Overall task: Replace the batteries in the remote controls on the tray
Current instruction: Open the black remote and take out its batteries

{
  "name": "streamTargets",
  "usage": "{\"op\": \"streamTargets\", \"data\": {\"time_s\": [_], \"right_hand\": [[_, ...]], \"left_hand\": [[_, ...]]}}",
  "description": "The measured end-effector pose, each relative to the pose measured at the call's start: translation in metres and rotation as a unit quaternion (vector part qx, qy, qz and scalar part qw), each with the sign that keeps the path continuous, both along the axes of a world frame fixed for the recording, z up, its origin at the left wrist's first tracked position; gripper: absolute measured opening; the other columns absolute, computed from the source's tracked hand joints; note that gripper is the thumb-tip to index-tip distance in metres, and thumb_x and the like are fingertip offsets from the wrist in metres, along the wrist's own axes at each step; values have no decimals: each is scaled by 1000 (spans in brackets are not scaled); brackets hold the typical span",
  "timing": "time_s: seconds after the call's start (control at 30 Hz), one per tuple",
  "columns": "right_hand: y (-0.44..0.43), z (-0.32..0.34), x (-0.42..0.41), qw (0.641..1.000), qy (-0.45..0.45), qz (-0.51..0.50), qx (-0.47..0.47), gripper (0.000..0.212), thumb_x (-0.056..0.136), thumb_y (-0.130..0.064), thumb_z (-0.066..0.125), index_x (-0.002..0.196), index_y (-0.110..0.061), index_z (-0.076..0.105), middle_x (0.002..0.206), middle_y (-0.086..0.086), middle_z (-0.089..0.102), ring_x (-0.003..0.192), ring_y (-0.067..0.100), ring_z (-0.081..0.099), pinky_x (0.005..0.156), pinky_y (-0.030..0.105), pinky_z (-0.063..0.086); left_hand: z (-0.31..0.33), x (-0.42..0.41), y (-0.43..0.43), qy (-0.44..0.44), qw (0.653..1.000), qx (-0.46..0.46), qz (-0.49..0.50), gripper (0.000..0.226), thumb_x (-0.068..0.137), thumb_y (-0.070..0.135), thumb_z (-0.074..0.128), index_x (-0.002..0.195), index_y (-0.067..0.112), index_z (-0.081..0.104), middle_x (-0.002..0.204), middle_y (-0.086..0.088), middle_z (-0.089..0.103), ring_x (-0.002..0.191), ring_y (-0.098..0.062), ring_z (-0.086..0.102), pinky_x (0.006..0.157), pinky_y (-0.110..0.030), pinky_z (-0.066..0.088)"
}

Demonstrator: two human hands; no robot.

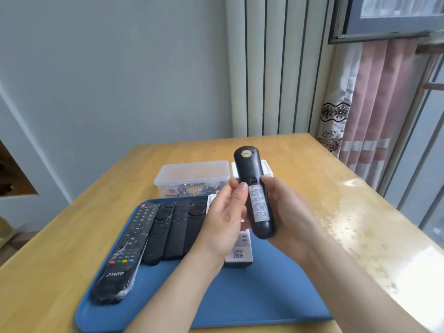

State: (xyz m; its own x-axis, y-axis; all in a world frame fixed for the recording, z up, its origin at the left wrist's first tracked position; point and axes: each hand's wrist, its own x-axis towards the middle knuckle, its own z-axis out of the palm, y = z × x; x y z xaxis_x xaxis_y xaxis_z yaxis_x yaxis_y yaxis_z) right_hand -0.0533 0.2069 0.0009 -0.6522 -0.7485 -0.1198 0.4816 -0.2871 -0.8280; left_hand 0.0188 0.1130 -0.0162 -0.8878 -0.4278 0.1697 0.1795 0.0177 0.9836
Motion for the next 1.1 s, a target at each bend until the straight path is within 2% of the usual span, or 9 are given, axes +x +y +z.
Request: {"op": "streamTargets", "data": {"time_s": [0.1, 0.37, 0.5, 0.57, 0.63, 0.8, 0.87, 0.97, 1.1], "right_hand": [[-5, 0, 10, 999, 37, -12, -21, 38, 100, -33, 49, 100, -4, 74, 95, 14, 74, 74, 26, 68, 62, 36, 53], [-6, -2, 14, 995, 93, -45, 14, 26, 99, -19, 50, 109, 1, 64, 91, 17, 65, 78, 29, 58, 55, 32, 49], [-6, -7, 10, 979, 157, -92, 97, 27, 87, -22, 45, 99, -7, 65, 89, 18, 70, 69, 23, 60, 60, 31, 47], [-8, -10, 7, 976, 158, -94, 120, 41, 77, -31, 45, 104, -6, 63, 101, 21, 70, 76, 25, 62, 68, 37, 46], [-9, -12, 6, 979, 134, -76, 134, 49, 72, -36, 46, 106, -4, 63, 95, 15, 71, 81, 26, 60, 74, 40, 43], [-6, -15, 1, 997, 49, -26, 45, 31, 79, -18, 36, 87, -10, 65, 80, 8, 64, 65, 25, 60, 70, 38, 42], [-4, -13, -1, 1000, 25, 4, 14, 32, 76, -15, 35, 89, -9, 64, 75, 10, 59, 63, 25, 57, 65, 34, 44], [-1, -11, -5, 1000, 16, 25, 1, 32, 71, -19, 38, 92, -8, 60, 91, 14, 54, 82, 30, 52, 68, 37, 41], [3, -6, -6, 996, 43, 76, 14, 32, 66, -24, 43, 87, -12, 64, 98, 12, 51, 87, 27, 48, 66, 36, 35]], "left_hand": [[0, 1, 4, 15, 998, 52, 21, 36, 99, 34, 46, 113, 2, 54, 94, -5, 71, 85, -16, 68, 69, -27, 53], [-2, 0, 7, 36, 997, 39, 52, 23, 99, 28, 48, 97, 6, 54, 74, 3, 67, 65, -9, 63, 58, -22, 49], [-9, -4, 4, 47, 991, -84, 92, 25, 90, 41, 54, 105, 23, 62, 97, 5, 71, 91, -12, 67, 81, -35, 53], [-11, -3, 4, 57, 983, -136, 106, 20, 89, 41, 56, 104, 29, 63, 99, 10, 70, 98, -9, 64, 85, -33, 52], [-10, -2, 4, 71, 976, -165, 122, 13, 93, 34, 59, 104, 30, 64, 98, 14, 69, 99, -6, 62, 85, -29, 50], [-12, -1, 6, 96, 955, -249, 127, 22, 92, 31, 57, 113, 35, 60, 104, 14, 66, 101, -8, 61, 85, -33, 51], [-13, 0, 5, 120, 932, -313, 139, 38, 90, 27, 60, 126, 35, 51, 115, 12, 58, 108, -8, 56, 86, -24, 48], [-16, 1, 1, 121, 842, -503, 153, 51, 80, 30, 66, 128, 34, 47, 125, 10, 44, 115, -11, 44, 94, -24, 41], [-15, -1, 4, 115, 837, -493, 206, 45, 72, 26, 75, 114, 29, 58, 114, 11, 48, 102, -12, 44, 86, -25, 44]]}}
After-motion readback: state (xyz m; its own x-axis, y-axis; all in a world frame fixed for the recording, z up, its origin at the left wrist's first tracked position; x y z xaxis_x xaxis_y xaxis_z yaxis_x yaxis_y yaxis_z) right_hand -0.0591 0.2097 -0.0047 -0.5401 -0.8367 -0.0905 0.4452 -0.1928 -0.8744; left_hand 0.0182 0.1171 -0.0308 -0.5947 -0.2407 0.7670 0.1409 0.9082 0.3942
